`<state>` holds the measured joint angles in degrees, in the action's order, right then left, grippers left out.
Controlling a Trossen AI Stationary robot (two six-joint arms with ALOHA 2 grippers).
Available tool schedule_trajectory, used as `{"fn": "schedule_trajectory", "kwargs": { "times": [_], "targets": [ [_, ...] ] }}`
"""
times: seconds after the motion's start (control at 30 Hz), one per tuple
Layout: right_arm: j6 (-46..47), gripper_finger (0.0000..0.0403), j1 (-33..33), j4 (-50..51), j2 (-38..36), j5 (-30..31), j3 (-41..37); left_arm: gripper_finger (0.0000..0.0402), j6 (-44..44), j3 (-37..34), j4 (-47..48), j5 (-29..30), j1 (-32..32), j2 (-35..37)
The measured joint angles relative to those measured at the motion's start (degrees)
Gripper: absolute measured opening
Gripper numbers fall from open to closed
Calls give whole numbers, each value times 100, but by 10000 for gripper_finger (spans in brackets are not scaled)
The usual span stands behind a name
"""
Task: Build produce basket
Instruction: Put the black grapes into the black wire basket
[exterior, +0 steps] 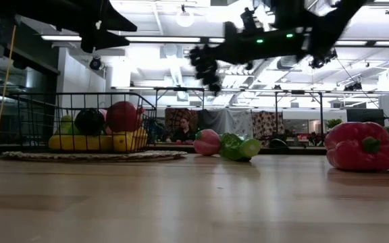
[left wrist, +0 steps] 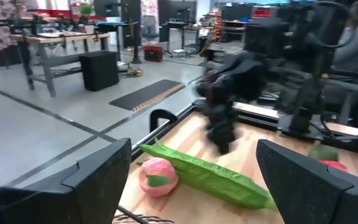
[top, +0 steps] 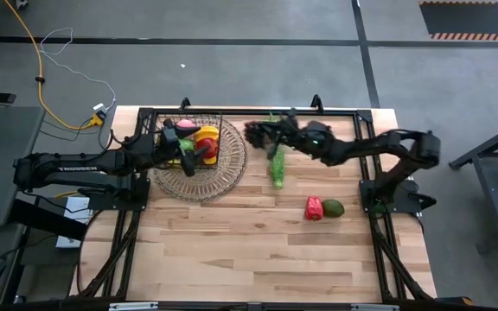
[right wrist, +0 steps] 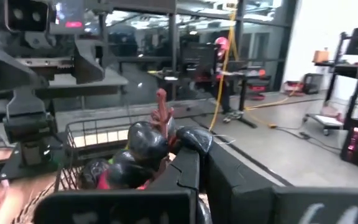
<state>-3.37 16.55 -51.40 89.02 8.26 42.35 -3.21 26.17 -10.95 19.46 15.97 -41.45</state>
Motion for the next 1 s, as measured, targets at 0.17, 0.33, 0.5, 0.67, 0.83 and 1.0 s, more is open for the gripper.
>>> {"fn": "schedule_trajectory", "kwargs": {
  "times": [0.17,0.33,0.5,0.67,0.83,1.0],
  "targets": [
    [-181,0,100,408,918,-344,1186,335,230,0,-189,-922,-2,28],
    [-177,0,215,845,1681,-838,2344,335,279,0,-295,-1837,-7,219],
    [-162,0,258,1001,2189,-1090,3147,335,250,0,-130,-1947,-132,601],
    [-149,0,280,1001,2479,-1167,3671,335,247,0,-42,-1947,-319,847],
    [-149,0,280,1009,2754,-1310,3983,335,285,0,-45,-1899,-467,879],
    [-166,0,323,999,2897,-1193,4015,335,282,0,-47,-1880,-488,879]
  ]
}}
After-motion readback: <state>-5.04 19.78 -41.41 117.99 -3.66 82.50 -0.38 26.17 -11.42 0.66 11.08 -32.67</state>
